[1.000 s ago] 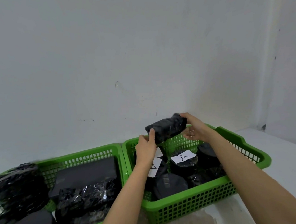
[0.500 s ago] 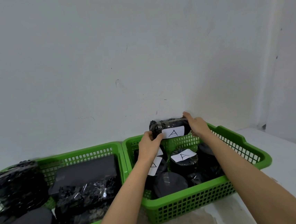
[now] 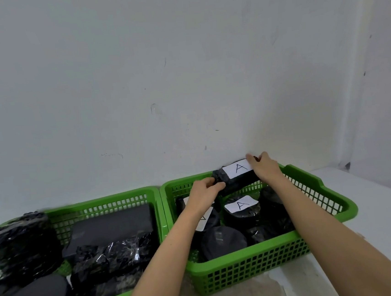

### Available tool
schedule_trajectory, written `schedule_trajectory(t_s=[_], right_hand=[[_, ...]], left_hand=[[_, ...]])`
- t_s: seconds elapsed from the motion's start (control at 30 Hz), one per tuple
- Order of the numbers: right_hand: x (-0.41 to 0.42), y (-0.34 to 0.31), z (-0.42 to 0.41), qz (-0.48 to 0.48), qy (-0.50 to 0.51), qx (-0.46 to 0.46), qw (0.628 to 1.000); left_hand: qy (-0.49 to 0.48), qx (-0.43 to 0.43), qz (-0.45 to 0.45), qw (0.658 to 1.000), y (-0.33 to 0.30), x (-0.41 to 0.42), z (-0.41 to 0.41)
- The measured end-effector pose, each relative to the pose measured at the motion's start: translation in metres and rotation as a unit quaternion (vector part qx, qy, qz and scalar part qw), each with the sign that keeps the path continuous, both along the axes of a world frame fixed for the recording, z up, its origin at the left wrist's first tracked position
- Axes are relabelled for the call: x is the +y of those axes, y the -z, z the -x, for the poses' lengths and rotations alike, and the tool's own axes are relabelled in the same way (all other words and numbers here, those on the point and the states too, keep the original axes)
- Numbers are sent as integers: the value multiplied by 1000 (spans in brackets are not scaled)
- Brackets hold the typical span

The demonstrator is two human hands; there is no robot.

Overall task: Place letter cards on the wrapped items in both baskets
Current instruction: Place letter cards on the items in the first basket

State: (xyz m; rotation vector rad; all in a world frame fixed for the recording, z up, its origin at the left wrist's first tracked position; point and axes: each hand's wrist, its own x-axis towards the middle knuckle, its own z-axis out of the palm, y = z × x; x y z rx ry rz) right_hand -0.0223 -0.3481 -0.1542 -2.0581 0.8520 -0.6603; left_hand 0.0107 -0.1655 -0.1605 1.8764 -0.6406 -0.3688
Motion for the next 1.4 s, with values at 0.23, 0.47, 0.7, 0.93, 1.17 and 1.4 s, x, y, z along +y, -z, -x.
schedule_trajectory(t_s=[0.23, 0.47, 0.7, 0.93, 1.17, 1.4], right_hand=[[-6, 12, -4, 98, -10, 188, 977], [-12, 21, -8, 102, -47, 184, 976], [-11, 17, -6, 115, -54, 147, 981], [-15, 20, -4, 136, -76, 262, 953], [-18, 0, 1, 165, -71, 276, 944], [-11, -17, 13, 105, -136, 512, 842]], left_hand=[[69, 65, -52, 994, 3, -1, 2], [109, -5, -144, 984, 10, -7, 0], [111, -49, -210, 970, 14, -6, -4], [134, -103, -299, 939, 13, -6, 3], [89, -148, -251, 952, 11, -5, 0], [72, -159, -247, 953, 14, -10, -5]])
